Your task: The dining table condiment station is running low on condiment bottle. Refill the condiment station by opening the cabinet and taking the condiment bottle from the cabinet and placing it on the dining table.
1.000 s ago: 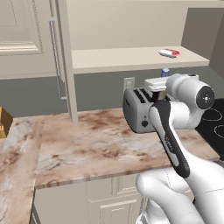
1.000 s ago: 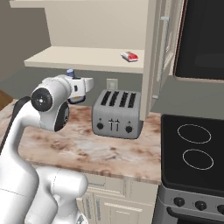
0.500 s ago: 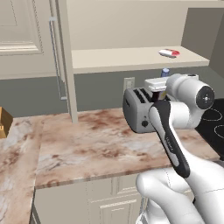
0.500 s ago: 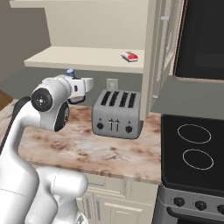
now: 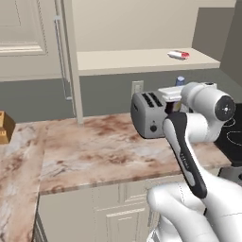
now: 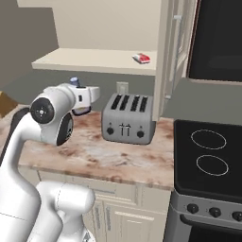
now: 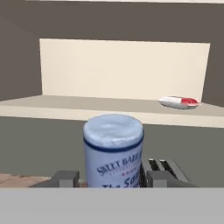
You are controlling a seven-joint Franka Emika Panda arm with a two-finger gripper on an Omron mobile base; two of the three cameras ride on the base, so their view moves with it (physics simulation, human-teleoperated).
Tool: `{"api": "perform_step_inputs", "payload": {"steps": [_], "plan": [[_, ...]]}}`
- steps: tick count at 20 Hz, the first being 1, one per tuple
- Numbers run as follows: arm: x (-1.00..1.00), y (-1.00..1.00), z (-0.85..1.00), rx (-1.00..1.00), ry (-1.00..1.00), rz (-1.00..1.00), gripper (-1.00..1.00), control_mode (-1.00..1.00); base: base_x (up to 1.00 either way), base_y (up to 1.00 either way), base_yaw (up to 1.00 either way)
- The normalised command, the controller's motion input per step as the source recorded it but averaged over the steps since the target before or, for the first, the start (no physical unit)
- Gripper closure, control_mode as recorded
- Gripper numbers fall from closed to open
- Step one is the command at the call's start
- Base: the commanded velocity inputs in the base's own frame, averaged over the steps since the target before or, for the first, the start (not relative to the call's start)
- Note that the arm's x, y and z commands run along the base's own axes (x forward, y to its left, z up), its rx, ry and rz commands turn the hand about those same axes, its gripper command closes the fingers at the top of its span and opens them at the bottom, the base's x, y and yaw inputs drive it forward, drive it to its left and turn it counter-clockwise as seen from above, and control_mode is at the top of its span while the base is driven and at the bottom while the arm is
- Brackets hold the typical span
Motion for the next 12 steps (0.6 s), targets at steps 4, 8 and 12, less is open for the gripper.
{"api": "perform_step_inputs", "payload": {"steps": [4, 8, 12], "plan": [[0.0, 0.0, 0.0, 0.0, 0.0, 0.0, 1.0, 1.0, -1.0, 0.0, -0.08], [0.0, 0.0, 0.0, 0.0, 0.0, 0.0, 1.0, 1.0, -1.0, -0.01, -0.47], [0.0, 0.0, 0.0, 0.0, 0.0, 0.0, 1.0, 1.0, -0.49, 0.0, -0.82]]}}
